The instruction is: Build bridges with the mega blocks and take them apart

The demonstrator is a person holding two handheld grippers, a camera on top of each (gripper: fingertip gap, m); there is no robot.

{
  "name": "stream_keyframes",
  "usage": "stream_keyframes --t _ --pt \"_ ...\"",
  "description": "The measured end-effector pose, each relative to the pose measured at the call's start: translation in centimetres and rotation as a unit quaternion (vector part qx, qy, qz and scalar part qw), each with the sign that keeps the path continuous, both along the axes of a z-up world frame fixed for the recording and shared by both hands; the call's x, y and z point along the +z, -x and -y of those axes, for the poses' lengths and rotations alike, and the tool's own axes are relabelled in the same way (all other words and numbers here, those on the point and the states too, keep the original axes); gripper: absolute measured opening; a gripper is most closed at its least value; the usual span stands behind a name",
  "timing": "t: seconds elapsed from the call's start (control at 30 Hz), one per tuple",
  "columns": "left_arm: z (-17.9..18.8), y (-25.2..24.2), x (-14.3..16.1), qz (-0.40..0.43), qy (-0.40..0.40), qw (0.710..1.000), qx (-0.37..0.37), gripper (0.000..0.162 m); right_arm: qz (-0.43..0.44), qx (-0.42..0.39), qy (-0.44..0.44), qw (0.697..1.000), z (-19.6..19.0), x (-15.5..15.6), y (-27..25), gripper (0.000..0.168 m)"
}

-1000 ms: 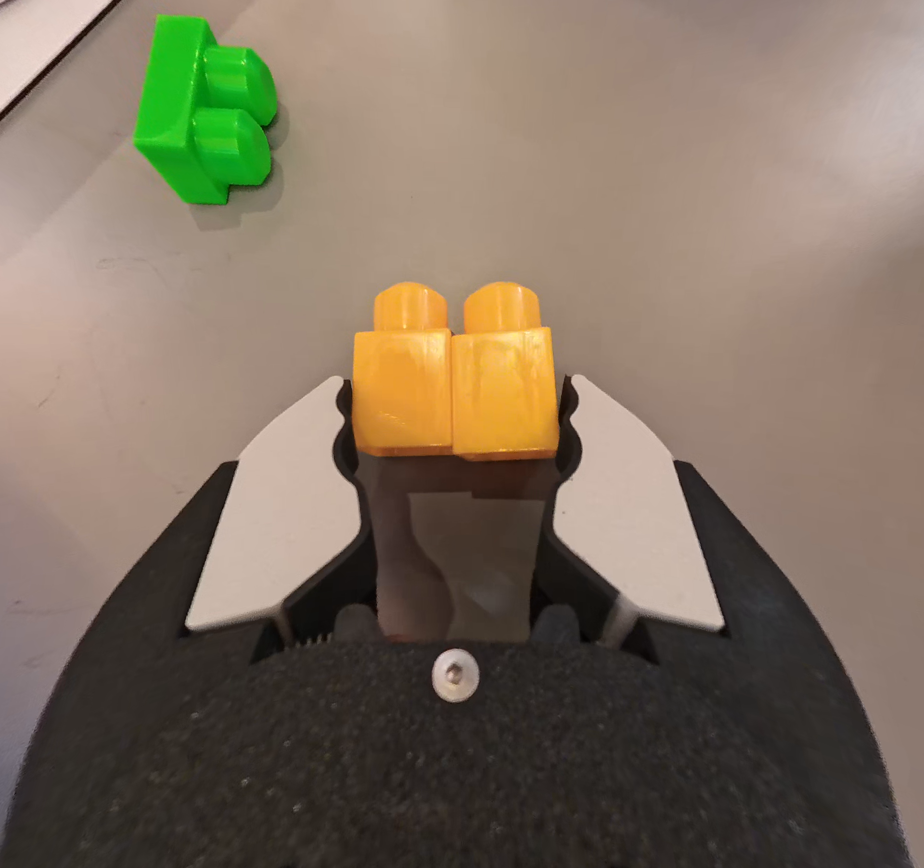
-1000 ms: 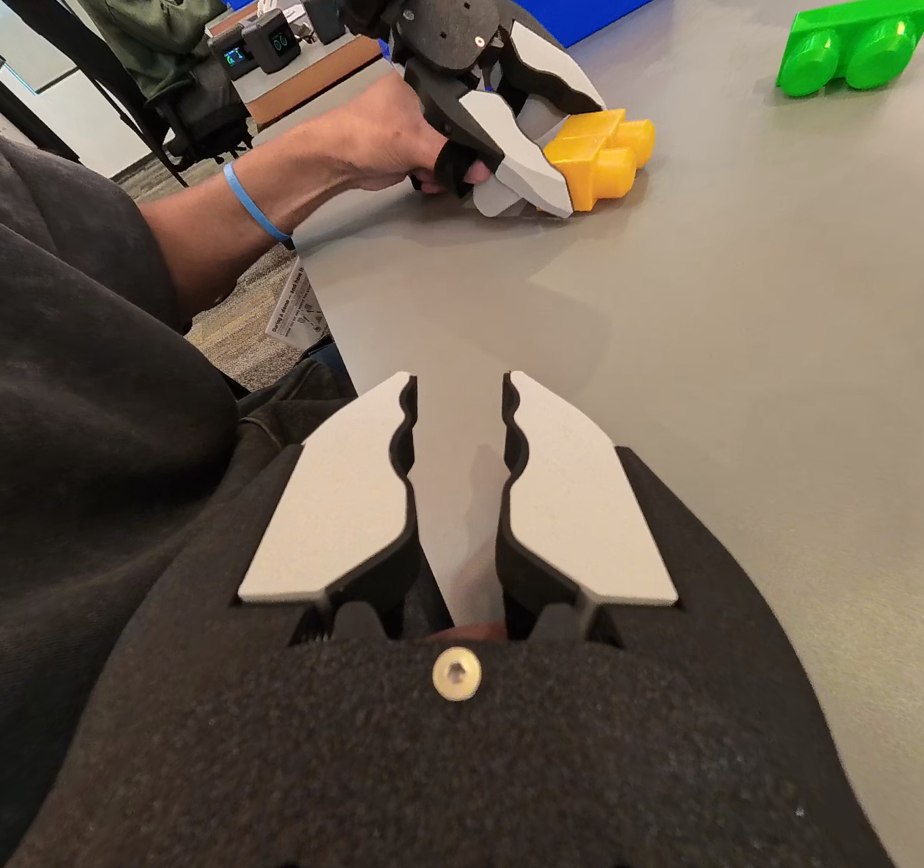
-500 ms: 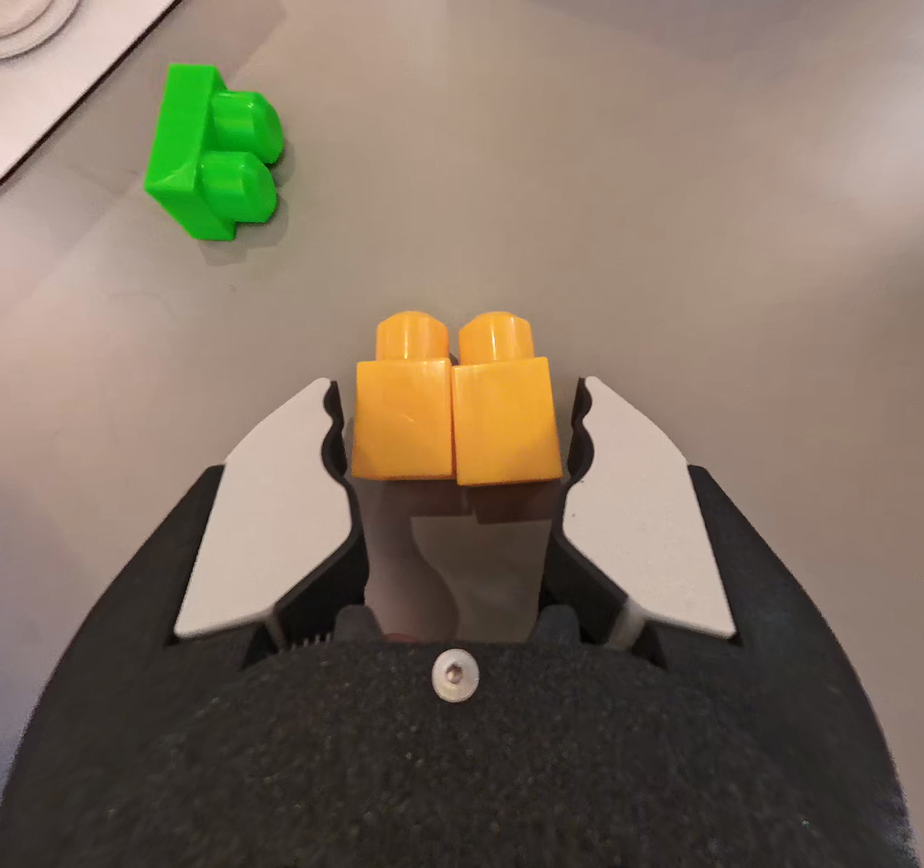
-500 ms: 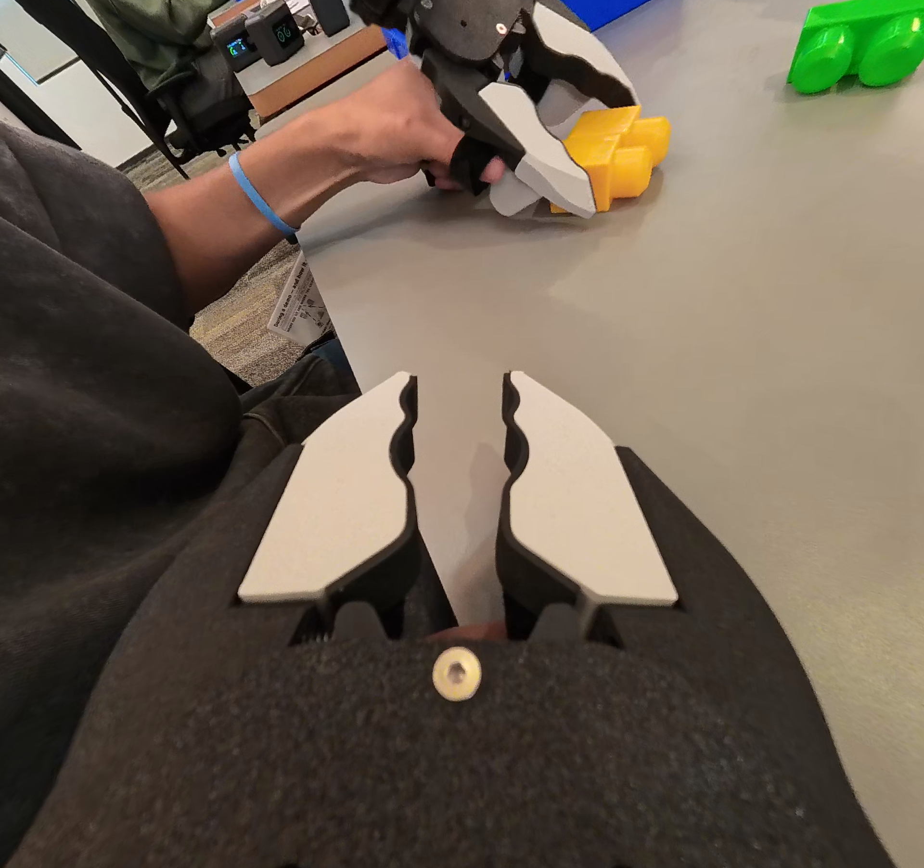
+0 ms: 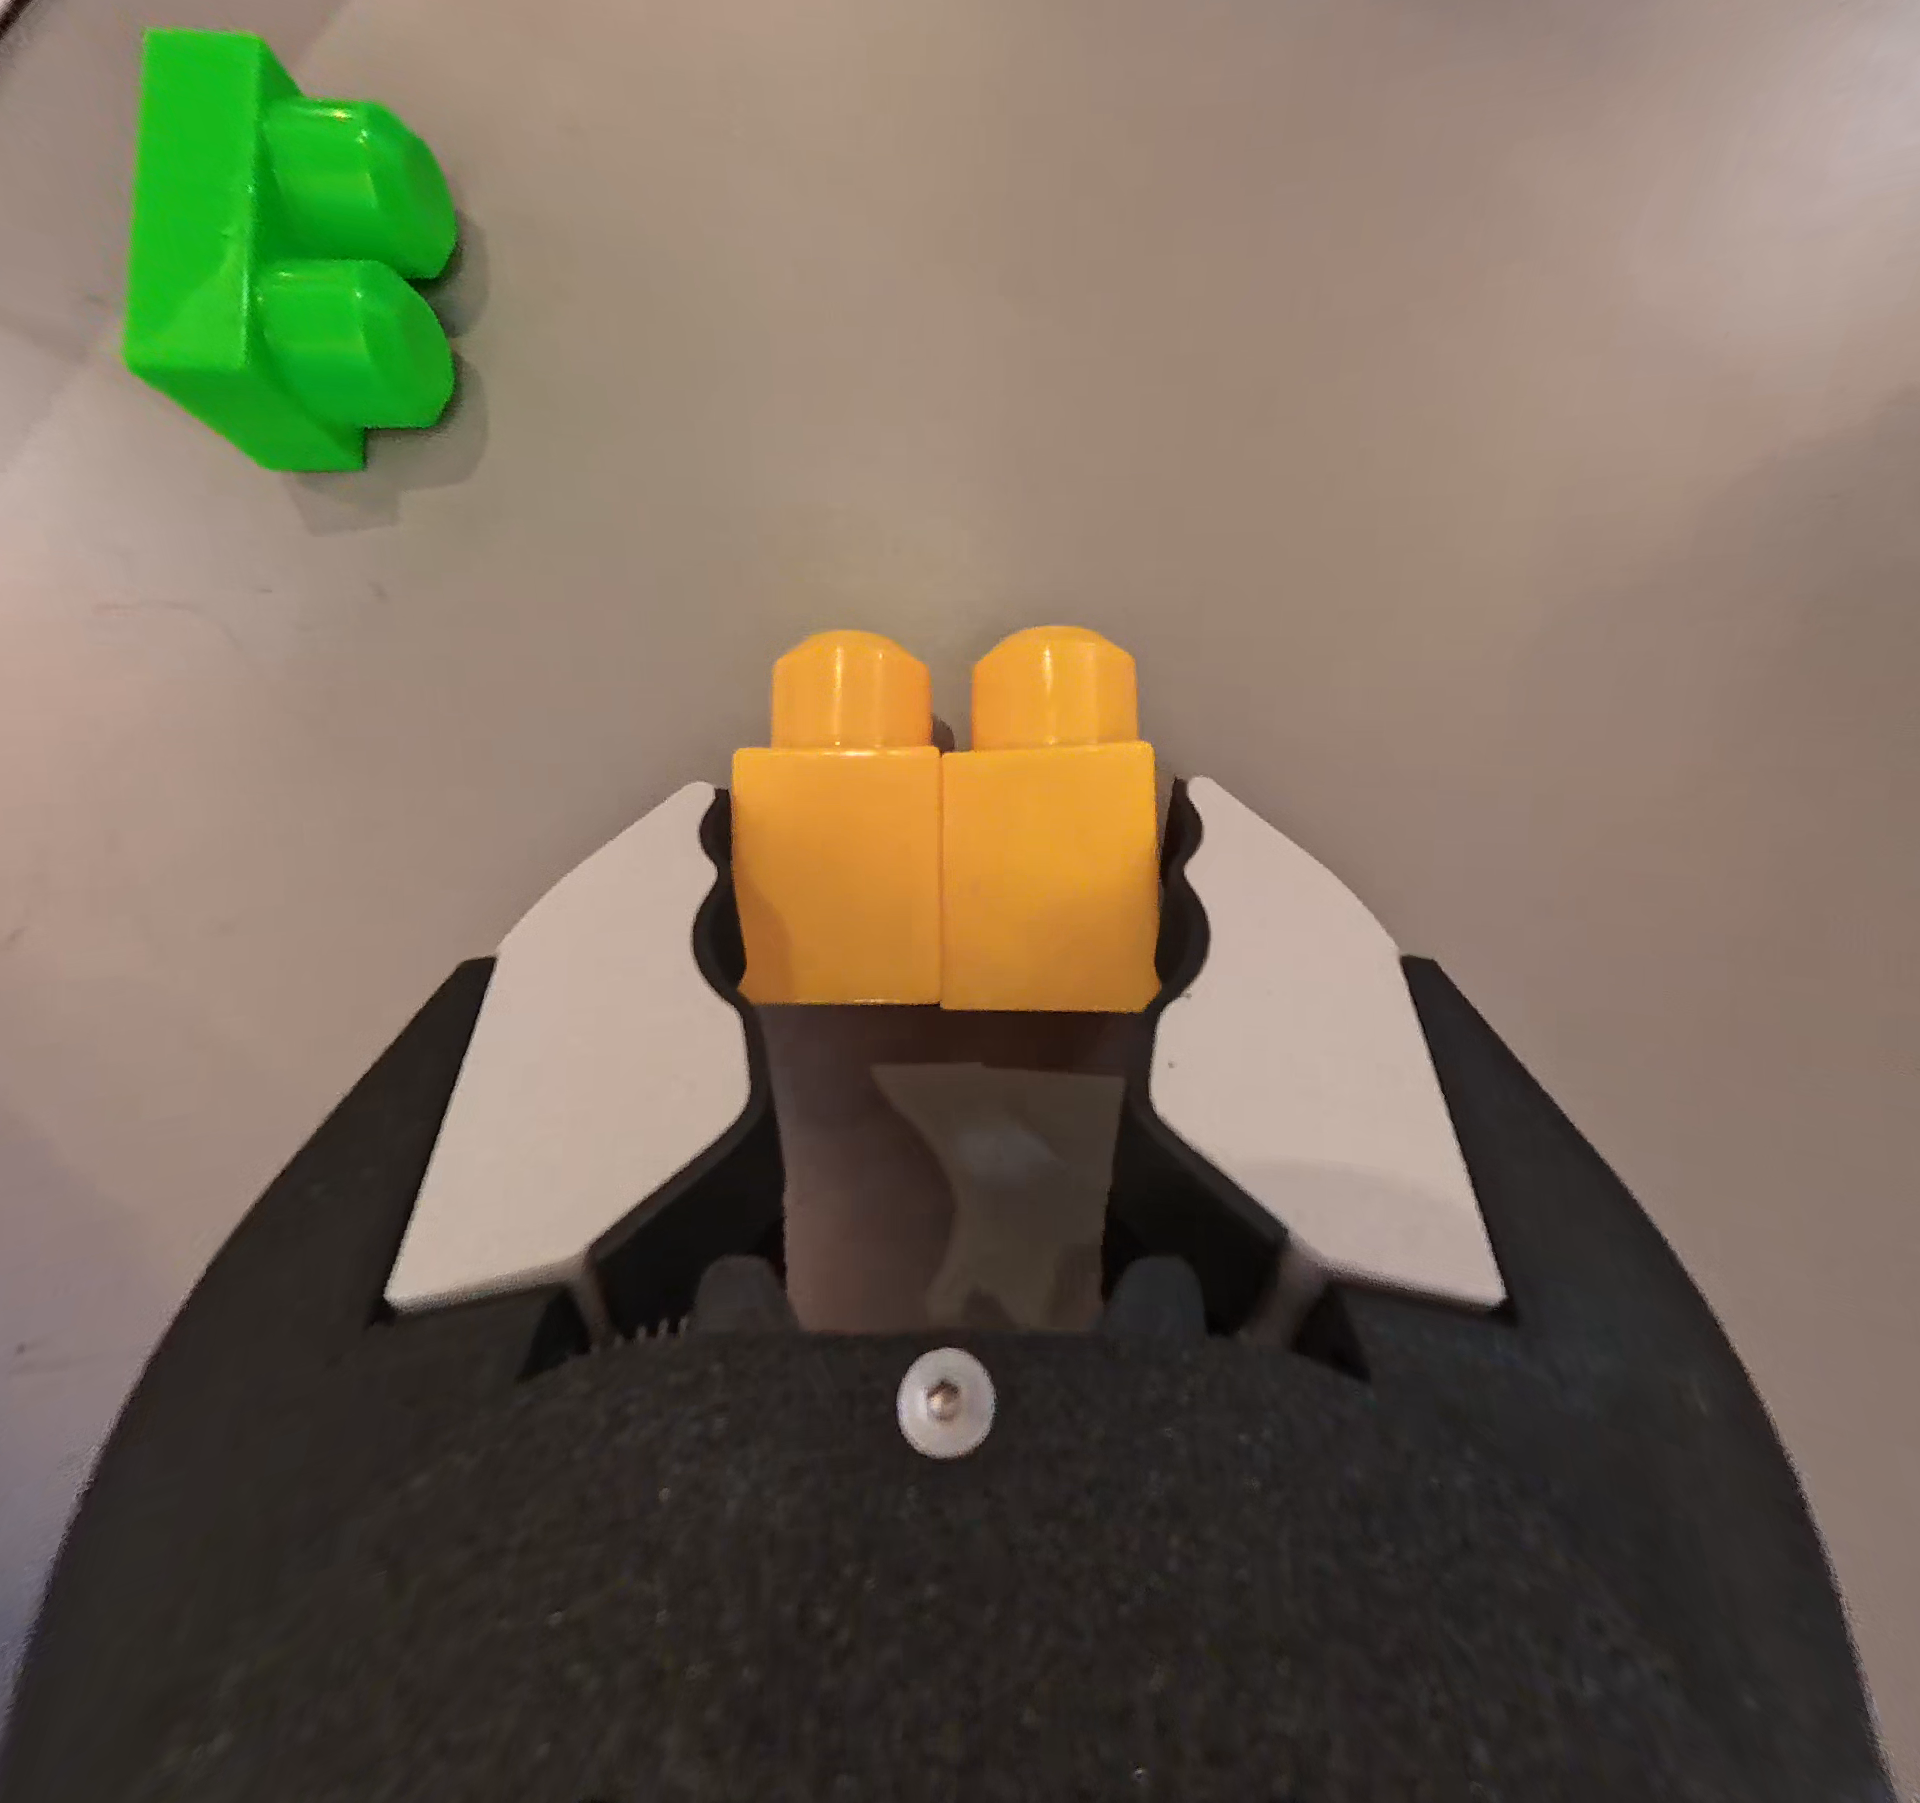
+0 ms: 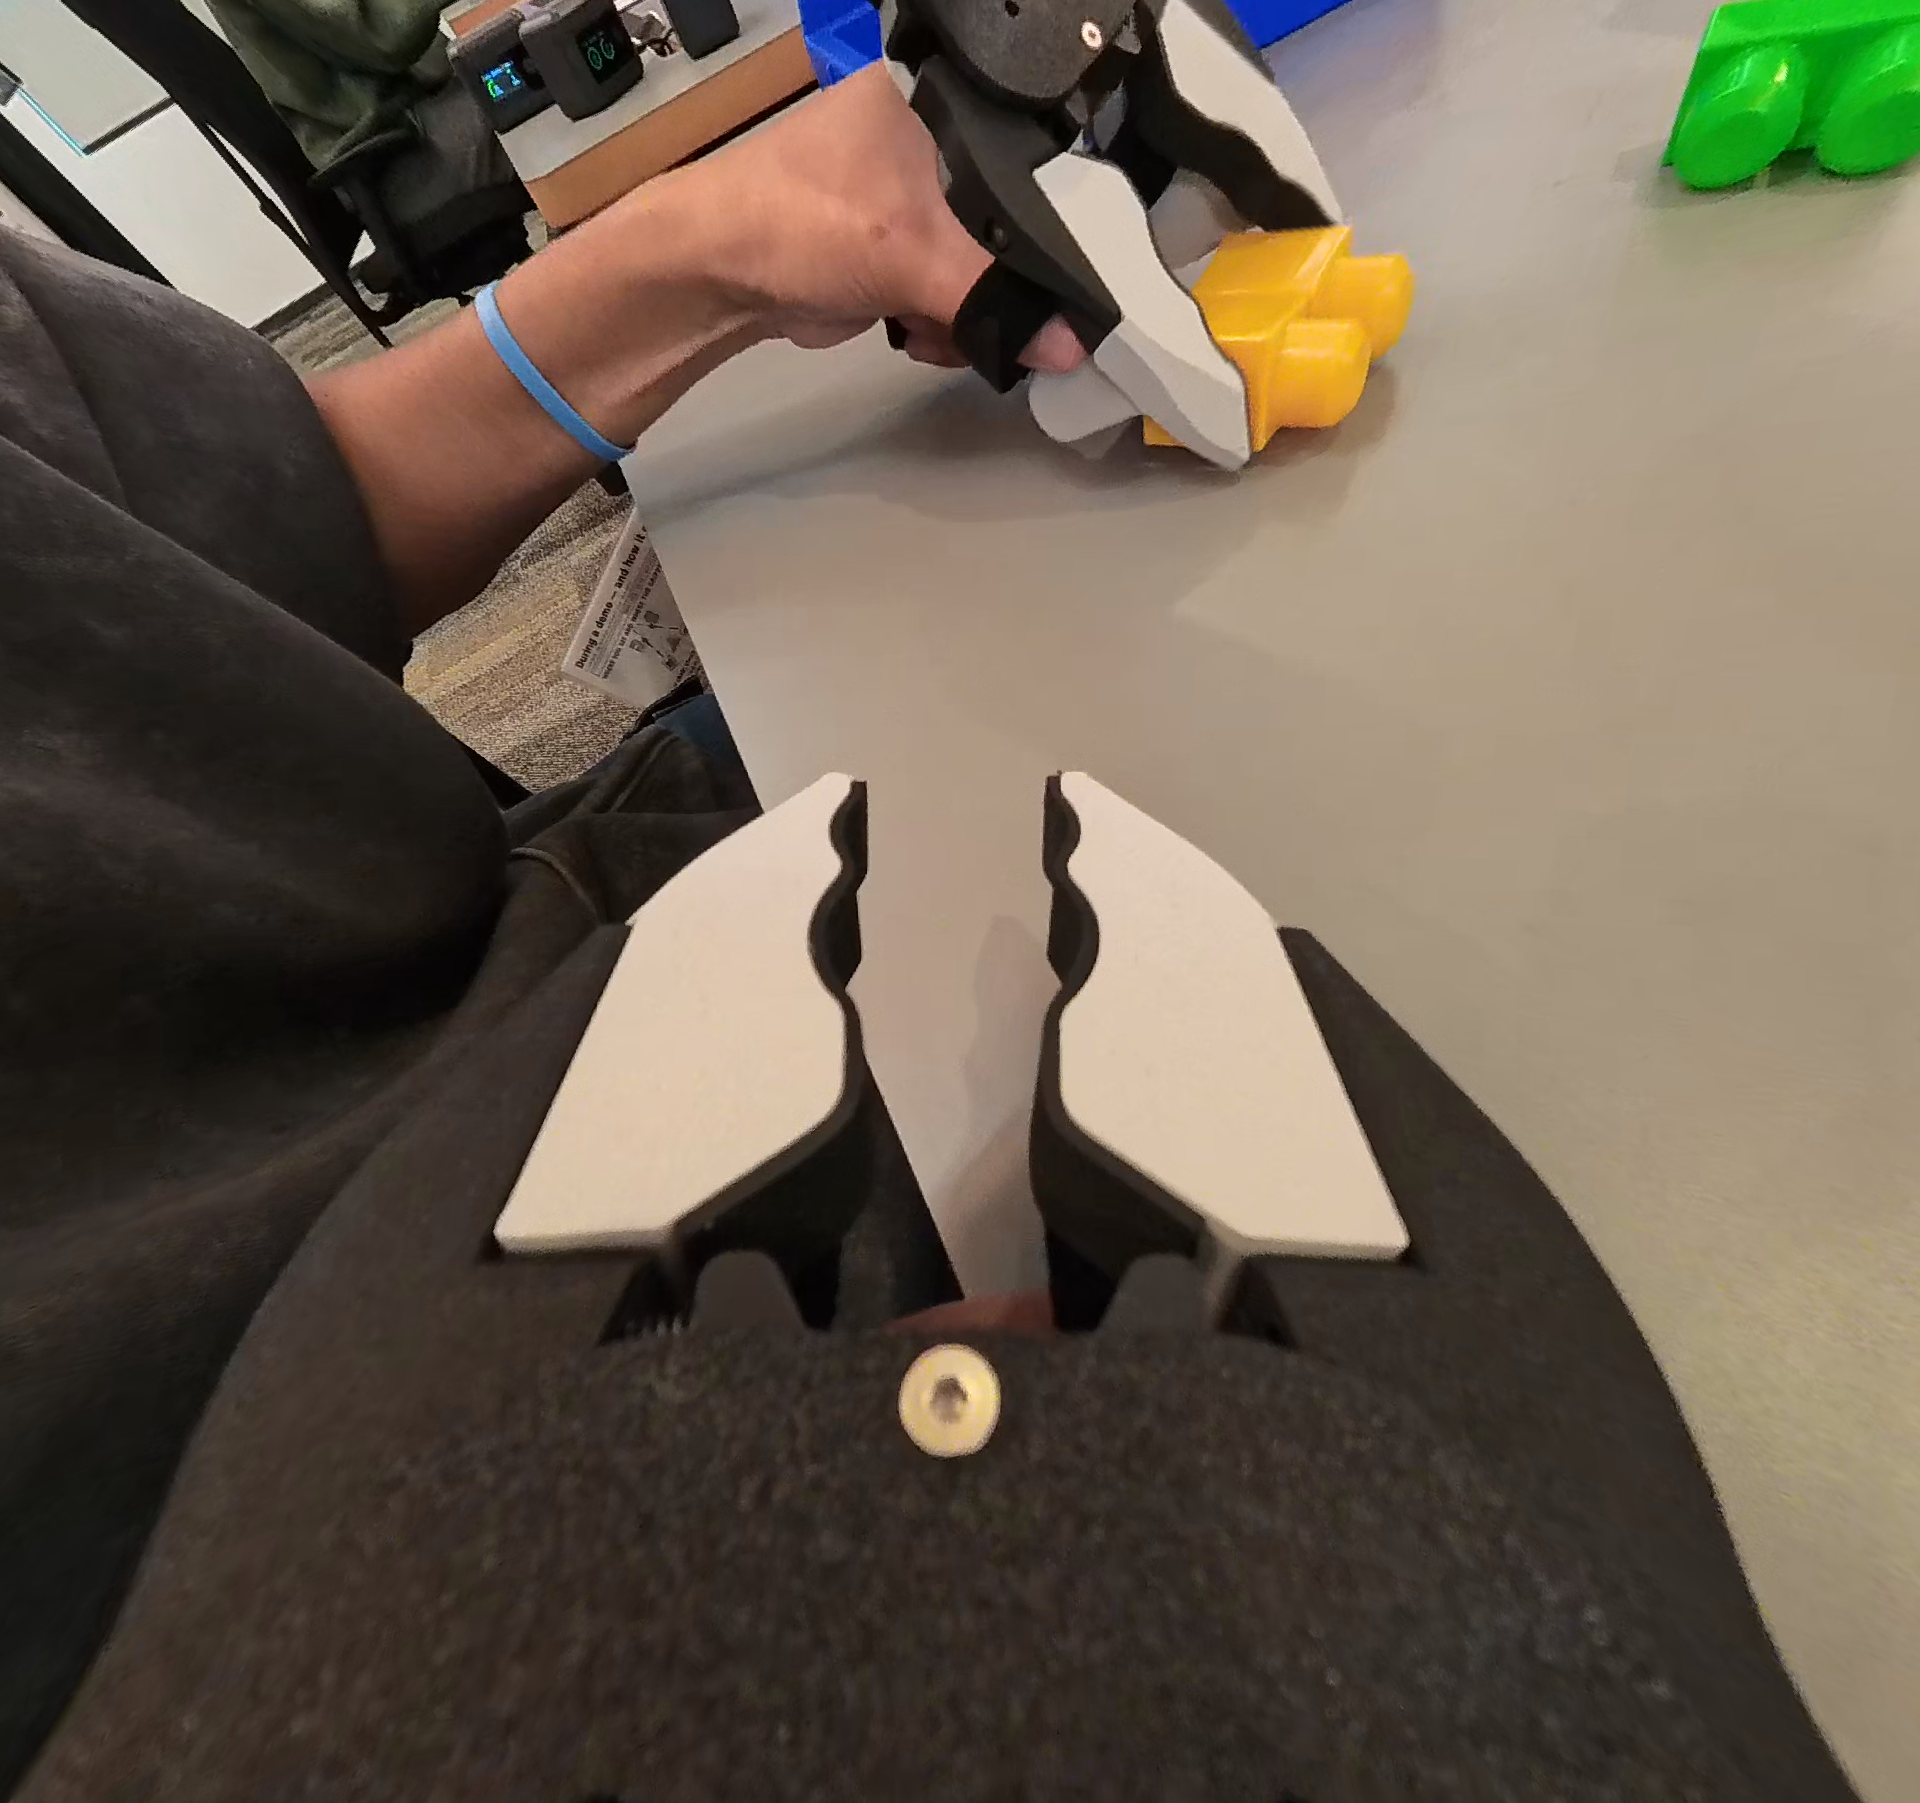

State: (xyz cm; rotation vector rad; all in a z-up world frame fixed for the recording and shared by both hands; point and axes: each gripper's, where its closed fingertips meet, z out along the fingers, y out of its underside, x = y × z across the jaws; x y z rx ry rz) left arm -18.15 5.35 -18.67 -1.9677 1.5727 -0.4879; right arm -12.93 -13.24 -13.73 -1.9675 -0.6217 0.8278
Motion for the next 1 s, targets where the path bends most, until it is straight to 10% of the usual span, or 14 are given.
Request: stream_keyframes --t 0.03,1.0 --pt "0.0 0.0 -0.1 0.0 0.002 1.0 0.0 0.078 0.0 -0.001 0.0 1.0 0.0 0.0 0.0 0.032" --pt "0.1 0.8 1.0 -0.121 0.018 0.992 -0.014 0.08 0.016 0.018 -0.002 1.0 0.7 0.1 0.4 0.032"
